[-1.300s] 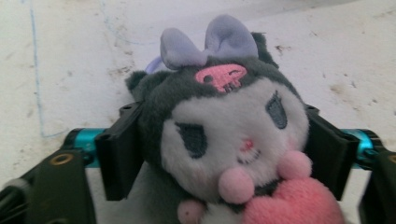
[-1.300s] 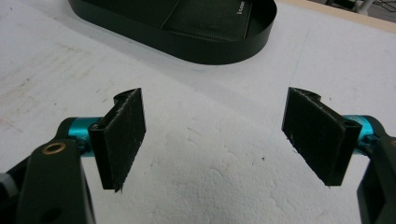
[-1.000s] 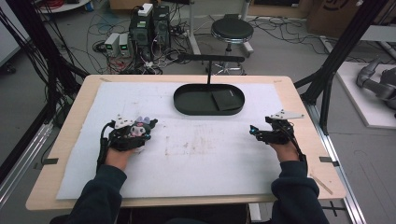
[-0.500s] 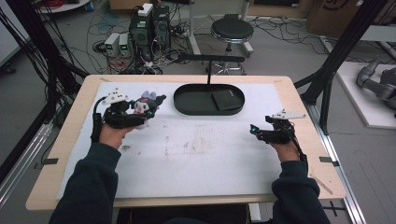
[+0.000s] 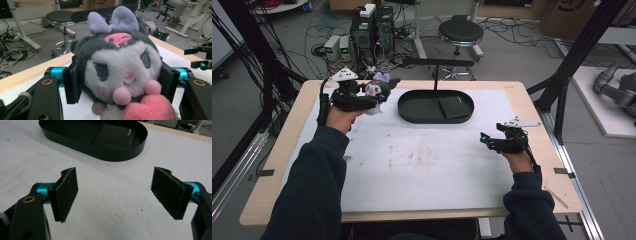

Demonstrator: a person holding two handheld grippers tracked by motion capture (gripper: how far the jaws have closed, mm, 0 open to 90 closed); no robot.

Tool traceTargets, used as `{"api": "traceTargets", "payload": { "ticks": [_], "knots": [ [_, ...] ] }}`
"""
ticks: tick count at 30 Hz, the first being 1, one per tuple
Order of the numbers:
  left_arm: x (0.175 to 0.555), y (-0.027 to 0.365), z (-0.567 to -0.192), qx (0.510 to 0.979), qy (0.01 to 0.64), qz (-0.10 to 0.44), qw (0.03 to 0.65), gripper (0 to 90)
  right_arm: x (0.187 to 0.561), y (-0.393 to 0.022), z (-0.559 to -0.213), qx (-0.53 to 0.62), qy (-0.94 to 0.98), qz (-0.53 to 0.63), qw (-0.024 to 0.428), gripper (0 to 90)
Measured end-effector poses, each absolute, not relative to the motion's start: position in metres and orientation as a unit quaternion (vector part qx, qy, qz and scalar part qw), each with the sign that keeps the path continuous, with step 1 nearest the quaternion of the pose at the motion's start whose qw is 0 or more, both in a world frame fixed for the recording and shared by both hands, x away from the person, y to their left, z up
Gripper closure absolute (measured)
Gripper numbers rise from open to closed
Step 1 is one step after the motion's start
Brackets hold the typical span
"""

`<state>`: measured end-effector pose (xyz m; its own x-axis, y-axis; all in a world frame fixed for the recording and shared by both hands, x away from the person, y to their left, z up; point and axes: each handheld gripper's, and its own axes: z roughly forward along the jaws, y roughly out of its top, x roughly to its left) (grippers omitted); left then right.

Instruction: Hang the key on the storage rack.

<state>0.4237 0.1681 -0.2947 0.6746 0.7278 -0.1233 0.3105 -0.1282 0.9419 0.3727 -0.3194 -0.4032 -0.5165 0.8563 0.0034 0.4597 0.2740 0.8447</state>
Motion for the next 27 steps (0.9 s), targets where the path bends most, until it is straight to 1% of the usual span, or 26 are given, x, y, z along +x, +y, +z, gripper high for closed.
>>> {"api": "traceTargets", "payload": {
  "ticks": [10, 17, 27],
  "knots": [
    [0.452, 0.146, -0.288, 0.725, 0.356, 0.185, 0.559, 34.6, 0.372, -0.32, -0.403, 0.432, 0.76, 0.423, 0.237, 22.1],
    [0.484, 0.132, -0.29, 0.719, 0.373, 0.172, 0.561, 34.6, 0.373, -0.321, -0.403, 0.436, 0.759, 0.423, 0.235, 22.0],
    [0.512, 0.117, -0.296, 0.707, 0.392, 0.164, 0.565, 34.6, 0.372, -0.322, -0.403, 0.433, 0.759, 0.424, 0.235, 22.1]
  ]
}}
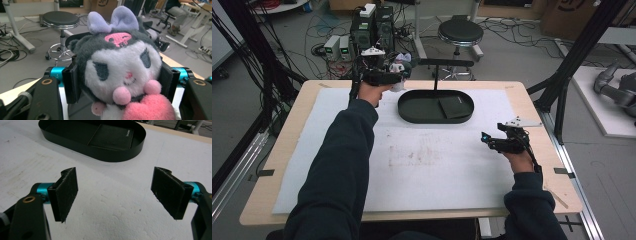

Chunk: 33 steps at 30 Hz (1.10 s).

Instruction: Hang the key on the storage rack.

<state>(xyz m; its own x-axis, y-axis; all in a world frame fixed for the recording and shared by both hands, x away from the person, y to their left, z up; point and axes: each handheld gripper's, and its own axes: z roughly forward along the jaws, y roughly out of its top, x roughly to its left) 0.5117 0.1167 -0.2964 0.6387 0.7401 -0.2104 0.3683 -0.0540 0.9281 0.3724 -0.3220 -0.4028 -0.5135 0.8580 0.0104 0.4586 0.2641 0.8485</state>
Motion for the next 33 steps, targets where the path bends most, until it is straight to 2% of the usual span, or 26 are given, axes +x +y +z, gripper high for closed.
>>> {"api": "traceTargets", "payload": {
  "ticks": [6, 9, 20, 33],
  "knots": [
    [0.523, 0.112, -0.297, 0.701, 0.398, 0.163, 0.569, 34.6, 0.371, -0.324, -0.402, 0.436, 0.757, 0.426, 0.235, 22.0],
    [0.53, 0.111, -0.299, 0.692, 0.411, 0.178, 0.566, 34.6, 0.371, -0.326, -0.402, 0.437, 0.757, 0.426, 0.235, 22.0],
    [0.533, 0.116, -0.326, 0.694, 0.466, 0.214, 0.505, 34.2, 0.37, -0.326, -0.403, 0.435, 0.757, 0.427, 0.236, 22.1],
    [0.531, 0.112, -0.355, 0.719, 0.465, 0.21, 0.473, 33.4, 0.37, -0.326, -0.403, 0.435, 0.759, 0.423, 0.236, 22.1]
  ]
}}
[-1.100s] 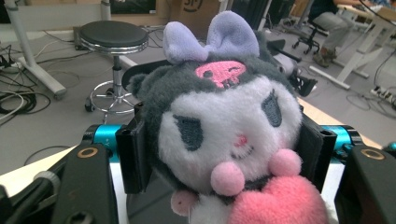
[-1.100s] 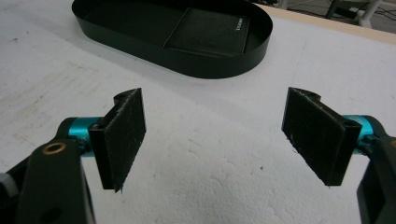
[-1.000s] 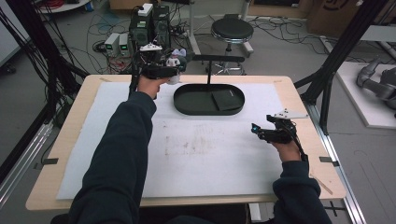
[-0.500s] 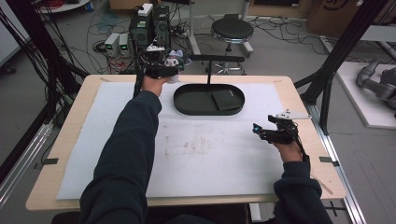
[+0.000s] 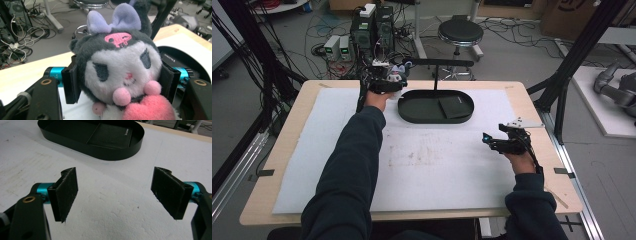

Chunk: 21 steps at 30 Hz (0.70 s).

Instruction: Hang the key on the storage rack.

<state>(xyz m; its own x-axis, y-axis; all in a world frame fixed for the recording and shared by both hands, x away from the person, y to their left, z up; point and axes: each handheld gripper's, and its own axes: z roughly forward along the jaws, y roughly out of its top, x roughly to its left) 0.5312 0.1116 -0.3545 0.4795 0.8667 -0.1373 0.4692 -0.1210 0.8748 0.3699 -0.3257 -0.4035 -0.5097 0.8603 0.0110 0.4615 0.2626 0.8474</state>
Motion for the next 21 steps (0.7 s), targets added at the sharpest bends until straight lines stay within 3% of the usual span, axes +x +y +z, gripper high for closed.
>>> {"api": "traceTargets", "payload": {
  "ticks": [11, 21],
  "knots": [
    [0.526, 0.109, -0.375, 0.735, 0.464, 0.189, 0.456, 25.7, 0.369, -0.324, -0.404, 0.432, 0.761, 0.422, 0.236, 22.5],
    [0.504, 0.145, -0.382, 0.711, 0.485, 0.178, 0.477, 23.8, 0.369, -0.321, -0.405, 0.429, 0.766, 0.417, 0.234, 22.6]
  ]
}}
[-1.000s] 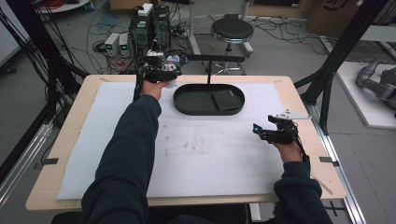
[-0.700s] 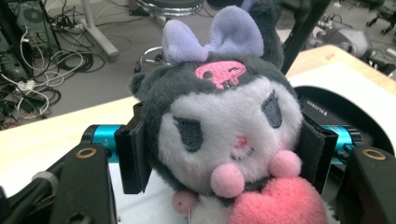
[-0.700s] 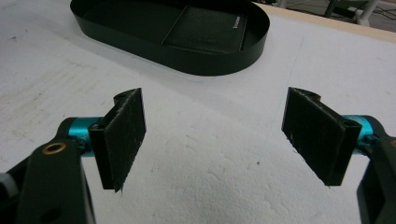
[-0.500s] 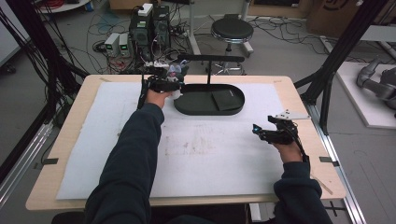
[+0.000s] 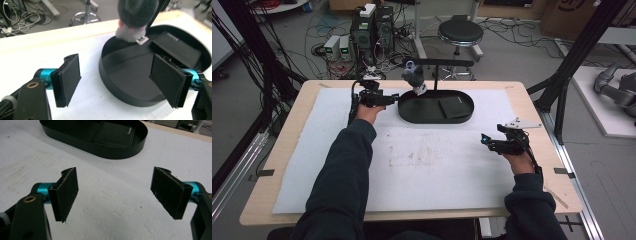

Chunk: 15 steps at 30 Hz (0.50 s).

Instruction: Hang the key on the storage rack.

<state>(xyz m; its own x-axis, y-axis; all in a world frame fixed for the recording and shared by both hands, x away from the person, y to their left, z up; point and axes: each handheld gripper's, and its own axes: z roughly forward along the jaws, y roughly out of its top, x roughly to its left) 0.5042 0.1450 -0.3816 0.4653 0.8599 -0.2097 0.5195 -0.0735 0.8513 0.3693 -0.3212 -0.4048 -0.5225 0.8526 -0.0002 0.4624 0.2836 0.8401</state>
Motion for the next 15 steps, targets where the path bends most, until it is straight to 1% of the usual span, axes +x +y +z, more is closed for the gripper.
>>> {"api": "traceTargets", "payload": {
  "ticks": [5, 6, 8, 11, 15],
  "knots": [
    [0.478, 0.164, -0.37, 0.7, 0.453, 0.198, 0.516, 23.3, 0.37, -0.321, -0.406, 0.428, 0.767, 0.42, 0.229, 22.6],
    [0.478, 0.164, -0.37, 0.7, 0.453, 0.198, 0.516, 23.1, 0.37, -0.321, -0.406, 0.428, 0.767, 0.42, 0.229, 22.6],
    [0.463, 0.174, -0.366, 0.694, 0.439, 0.204, 0.533, 21.3, 0.369, -0.32, -0.406, 0.425, 0.767, 0.422, 0.231, 22.5],
    [0.452, 0.181, -0.366, 0.698, 0.428, 0.201, 0.538, 21.1, 0.368, -0.32, -0.407, 0.421, 0.769, 0.421, 0.231, 22.1],
    [0.431, 0.199, -0.366, 0.696, 0.417, 0.213, 0.545, 21.2, 0.368, -0.317, -0.408, 0.416, 0.775, 0.412, 0.237, 21.7]
  ]
}}
